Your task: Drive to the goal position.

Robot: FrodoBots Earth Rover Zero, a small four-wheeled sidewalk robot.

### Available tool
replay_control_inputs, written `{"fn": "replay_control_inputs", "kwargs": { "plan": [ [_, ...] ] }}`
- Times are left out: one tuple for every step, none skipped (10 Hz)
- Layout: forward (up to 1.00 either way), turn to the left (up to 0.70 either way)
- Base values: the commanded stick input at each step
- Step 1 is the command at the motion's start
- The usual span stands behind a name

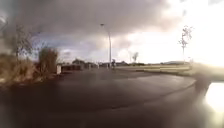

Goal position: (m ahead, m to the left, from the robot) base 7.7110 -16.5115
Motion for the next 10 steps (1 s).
{"fn": "replay_control_inputs", "kwargs": {
  "plan": [
    [0.70, 0.00],
    [0.70, 0.00],
    [0.70, 0.00],
    [0.70, 0.03],
    [0.70, 0.08],
    [0.70, 0.12],
    [0.70, 0.14],
    [0.70, 0.14],
    [0.70, 0.14],
    [0.70, 0.06]
  ]
}}
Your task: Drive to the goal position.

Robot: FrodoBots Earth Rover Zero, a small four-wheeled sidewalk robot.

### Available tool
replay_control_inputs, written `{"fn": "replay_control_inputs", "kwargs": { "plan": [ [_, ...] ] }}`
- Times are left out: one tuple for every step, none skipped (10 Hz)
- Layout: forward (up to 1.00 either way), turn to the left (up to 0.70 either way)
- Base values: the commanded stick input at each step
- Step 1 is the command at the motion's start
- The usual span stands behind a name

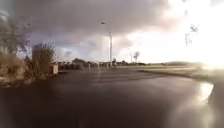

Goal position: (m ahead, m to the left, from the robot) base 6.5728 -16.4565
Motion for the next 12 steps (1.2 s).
{"fn": "replay_control_inputs", "kwargs": {
  "plan": [
    [0.70, 0.00],
    [0.70, 0.00],
    [0.70, 0.00],
    [0.70, 0.00],
    [0.70, 0.00],
    [0.70, 0.00],
    [0.70, 0.00],
    [0.70, 0.00],
    [0.70, 0.00],
    [0.70, 0.00],
    [0.70, 0.00],
    [0.70, 0.00]
  ]
}}
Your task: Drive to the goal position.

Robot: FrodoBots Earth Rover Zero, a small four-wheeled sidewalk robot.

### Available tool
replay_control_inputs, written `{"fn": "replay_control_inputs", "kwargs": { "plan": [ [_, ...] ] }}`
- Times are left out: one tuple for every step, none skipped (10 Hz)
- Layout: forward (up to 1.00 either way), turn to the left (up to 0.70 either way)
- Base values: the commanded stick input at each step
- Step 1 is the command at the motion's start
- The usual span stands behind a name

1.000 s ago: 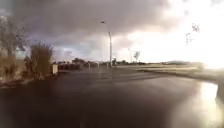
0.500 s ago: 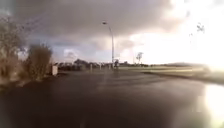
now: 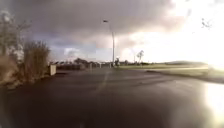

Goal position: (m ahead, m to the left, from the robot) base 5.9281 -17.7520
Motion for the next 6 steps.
{"fn": "replay_control_inputs", "kwargs": {
  "plan": [
    [0.70, 0.00],
    [0.70, 0.00],
    [0.70, 0.00],
    [0.70, 0.05],
    [0.70, 0.14],
    [0.70, 0.14]
  ]
}}
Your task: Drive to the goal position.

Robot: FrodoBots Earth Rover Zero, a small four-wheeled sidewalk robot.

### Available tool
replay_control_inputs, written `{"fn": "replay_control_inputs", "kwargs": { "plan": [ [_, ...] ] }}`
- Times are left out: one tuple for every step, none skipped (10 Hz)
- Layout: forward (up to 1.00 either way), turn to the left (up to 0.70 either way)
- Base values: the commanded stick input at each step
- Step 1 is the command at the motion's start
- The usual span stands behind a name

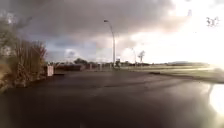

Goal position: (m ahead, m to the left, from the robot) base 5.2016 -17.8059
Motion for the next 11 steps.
{"fn": "replay_control_inputs", "kwargs": {
  "plan": [
    [0.70, 0.14],
    [0.70, 0.14],
    [0.70, 0.14],
    [0.70, 0.09],
    [0.70, 0.00],
    [0.70, 0.00],
    [0.70, 0.00],
    [0.70, 0.00],
    [0.70, 0.00],
    [0.70, 0.00],
    [0.70, 0.00]
  ]
}}
